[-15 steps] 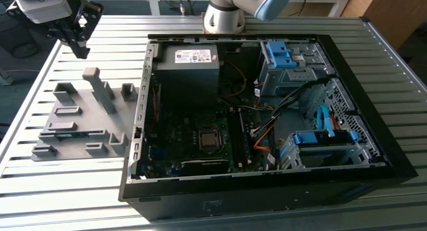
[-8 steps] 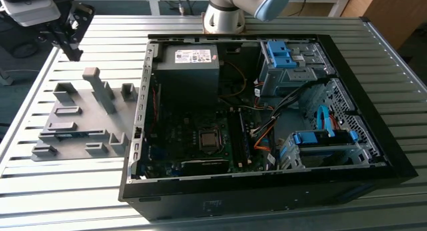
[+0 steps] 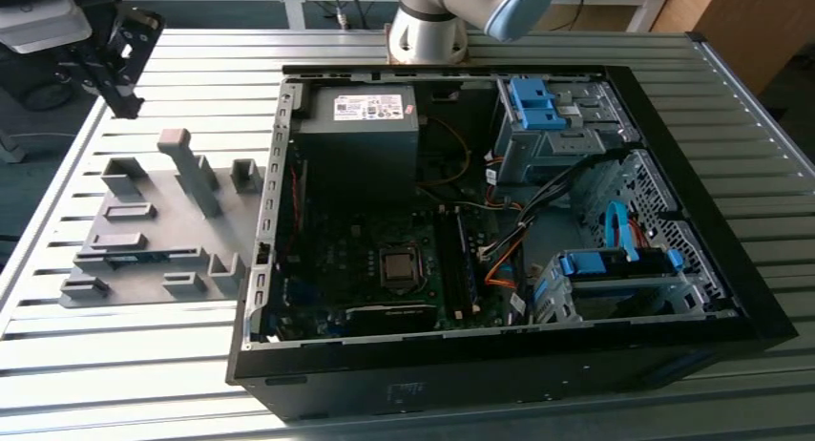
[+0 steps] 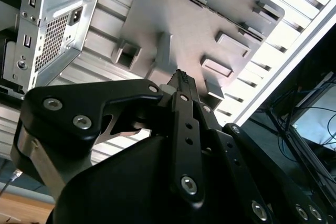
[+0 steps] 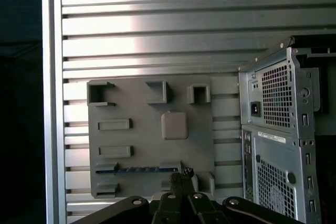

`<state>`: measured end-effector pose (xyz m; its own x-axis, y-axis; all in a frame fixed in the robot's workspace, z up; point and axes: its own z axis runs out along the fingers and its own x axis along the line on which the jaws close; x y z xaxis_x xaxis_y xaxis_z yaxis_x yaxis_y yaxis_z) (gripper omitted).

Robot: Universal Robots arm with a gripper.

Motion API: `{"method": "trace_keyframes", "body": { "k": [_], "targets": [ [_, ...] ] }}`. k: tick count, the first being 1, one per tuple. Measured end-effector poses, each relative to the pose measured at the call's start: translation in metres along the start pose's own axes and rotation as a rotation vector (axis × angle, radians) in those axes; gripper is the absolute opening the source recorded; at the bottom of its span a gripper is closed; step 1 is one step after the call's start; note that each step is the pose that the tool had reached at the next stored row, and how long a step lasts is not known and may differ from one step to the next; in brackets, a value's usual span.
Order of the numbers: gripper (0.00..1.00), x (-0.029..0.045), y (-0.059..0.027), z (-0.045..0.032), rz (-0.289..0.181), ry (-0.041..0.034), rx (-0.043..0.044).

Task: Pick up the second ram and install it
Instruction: 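Reach for the second ram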

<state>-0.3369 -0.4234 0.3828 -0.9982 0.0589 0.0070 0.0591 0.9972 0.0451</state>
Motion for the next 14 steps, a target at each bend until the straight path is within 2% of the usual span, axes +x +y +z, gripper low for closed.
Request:
{"method": "trace_keyframes", "body": {
  "k": [14],
  "targets": [
    [0.11,0.0229,-0.0015,0.0007,0.000,-0.0001,-0.0001]
  ]
}}
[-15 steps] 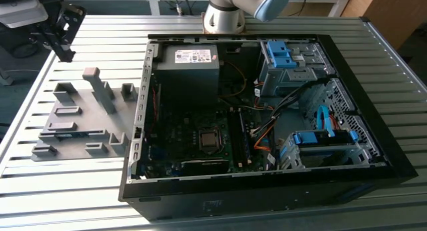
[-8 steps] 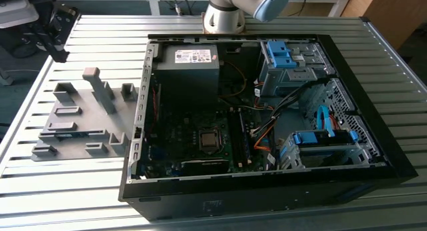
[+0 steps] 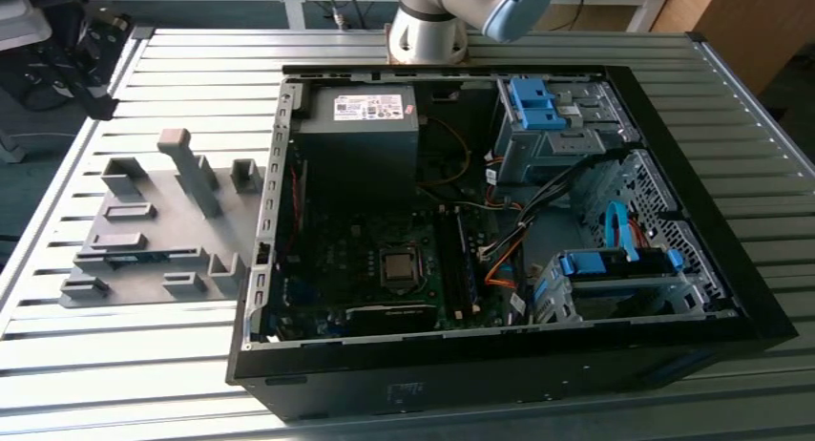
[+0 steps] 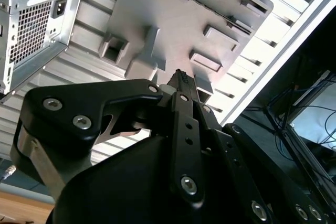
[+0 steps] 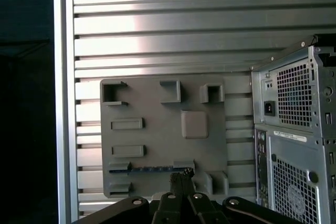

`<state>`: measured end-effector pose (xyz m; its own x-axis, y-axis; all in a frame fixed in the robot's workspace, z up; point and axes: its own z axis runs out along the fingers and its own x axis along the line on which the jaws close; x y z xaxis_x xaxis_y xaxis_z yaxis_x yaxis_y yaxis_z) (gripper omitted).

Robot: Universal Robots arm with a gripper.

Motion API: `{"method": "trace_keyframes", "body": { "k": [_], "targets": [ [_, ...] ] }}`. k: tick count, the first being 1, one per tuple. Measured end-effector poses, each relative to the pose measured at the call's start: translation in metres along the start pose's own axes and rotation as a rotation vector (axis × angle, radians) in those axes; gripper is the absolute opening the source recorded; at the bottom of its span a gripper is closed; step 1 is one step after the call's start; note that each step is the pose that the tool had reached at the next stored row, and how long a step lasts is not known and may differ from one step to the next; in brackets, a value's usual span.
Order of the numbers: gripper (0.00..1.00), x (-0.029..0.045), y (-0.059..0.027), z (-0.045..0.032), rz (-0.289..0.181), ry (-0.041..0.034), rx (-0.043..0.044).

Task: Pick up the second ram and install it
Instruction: 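Reach for the second ram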

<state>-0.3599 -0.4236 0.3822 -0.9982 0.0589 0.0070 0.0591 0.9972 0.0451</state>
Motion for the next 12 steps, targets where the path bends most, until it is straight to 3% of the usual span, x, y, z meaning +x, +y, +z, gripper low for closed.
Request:
{"method": "trace_keyframes", "body": {
  "k": [7,12],
  "targets": [
    [0.11,0.0092,-0.0006,0.0002,0.000,0.0001,0.0001],
    [0.11,0.0101,-0.0006,0.0002,0.000,0.0001,0.0000]
  ]
}}
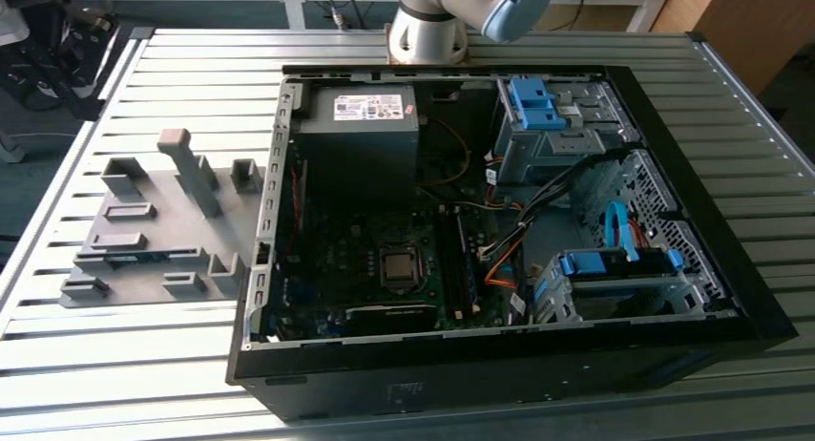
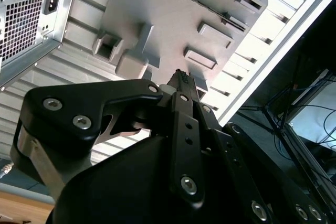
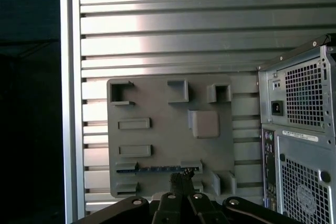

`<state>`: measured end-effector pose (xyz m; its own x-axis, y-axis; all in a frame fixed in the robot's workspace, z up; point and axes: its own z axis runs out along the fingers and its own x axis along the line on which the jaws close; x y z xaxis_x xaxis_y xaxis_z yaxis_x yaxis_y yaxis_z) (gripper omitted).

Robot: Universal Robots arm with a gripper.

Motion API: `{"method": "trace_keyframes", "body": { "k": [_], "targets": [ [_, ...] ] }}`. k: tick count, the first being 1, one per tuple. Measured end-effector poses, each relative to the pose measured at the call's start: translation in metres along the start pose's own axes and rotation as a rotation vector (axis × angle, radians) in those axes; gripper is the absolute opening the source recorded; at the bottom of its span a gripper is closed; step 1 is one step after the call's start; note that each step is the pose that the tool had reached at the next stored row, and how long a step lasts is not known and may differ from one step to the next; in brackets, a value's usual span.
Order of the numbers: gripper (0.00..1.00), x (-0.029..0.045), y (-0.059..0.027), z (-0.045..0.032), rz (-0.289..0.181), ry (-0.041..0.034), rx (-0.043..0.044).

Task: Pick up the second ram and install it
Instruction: 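Reach for the second ram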

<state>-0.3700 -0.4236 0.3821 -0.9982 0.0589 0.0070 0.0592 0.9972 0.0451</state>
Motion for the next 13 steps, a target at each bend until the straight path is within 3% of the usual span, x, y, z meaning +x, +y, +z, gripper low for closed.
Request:
{"method": "trace_keyframes", "body": {
  "k": [13],
  "targets": [
    [0.11,0.0164,-0.0065,0.0012,0.000,0.0004,0.0000]
  ]
}}
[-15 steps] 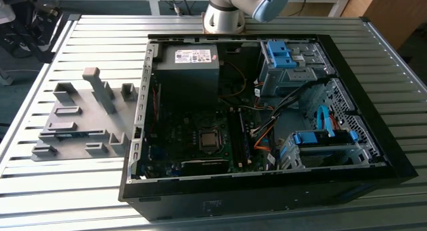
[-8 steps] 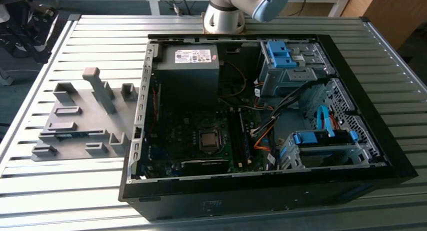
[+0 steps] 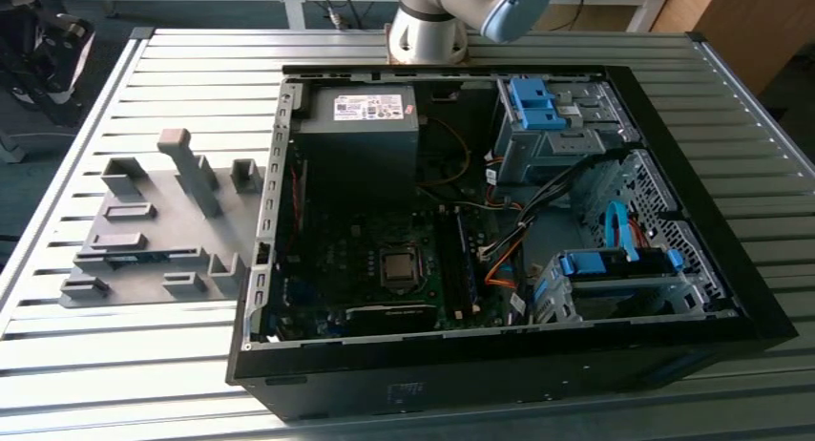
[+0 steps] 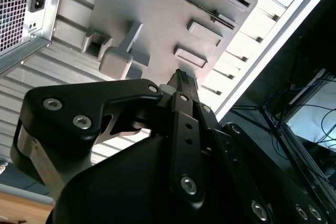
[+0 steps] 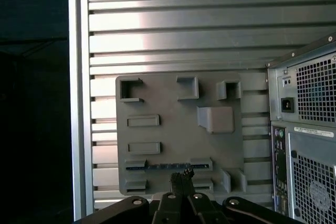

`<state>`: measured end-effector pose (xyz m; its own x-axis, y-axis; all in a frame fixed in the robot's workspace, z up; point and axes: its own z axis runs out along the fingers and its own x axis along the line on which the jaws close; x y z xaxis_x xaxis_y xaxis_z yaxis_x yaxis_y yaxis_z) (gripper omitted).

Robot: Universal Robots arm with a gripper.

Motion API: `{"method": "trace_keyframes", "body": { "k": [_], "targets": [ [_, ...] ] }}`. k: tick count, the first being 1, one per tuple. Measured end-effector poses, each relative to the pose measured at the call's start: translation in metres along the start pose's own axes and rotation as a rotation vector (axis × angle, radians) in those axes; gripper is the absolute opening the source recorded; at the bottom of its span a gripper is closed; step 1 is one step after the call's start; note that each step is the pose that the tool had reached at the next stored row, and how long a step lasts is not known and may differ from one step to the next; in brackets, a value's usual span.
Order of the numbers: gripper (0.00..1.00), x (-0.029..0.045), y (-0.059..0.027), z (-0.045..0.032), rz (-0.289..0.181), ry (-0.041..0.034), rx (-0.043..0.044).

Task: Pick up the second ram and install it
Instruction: 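Reach for the second ram, then pick up the second ram and move it above second insertion slot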

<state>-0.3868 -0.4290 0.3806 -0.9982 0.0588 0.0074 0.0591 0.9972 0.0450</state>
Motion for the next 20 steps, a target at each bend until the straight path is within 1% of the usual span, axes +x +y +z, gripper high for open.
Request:
{"method": "trace_keyframes", "body": {
  "k": [3,15,20],
  "targets": [
    [0.11,0.0014,-0.0021,0.0006,0.000,-0.0002,-0.0002],
    [0.11,0.0014,-0.0022,0.0008,0.000,0.0000,0.0000],
    [0.11,0.0016,-0.0023,0.0010,-0.010,0.0003,0.0000]
  ]
}}
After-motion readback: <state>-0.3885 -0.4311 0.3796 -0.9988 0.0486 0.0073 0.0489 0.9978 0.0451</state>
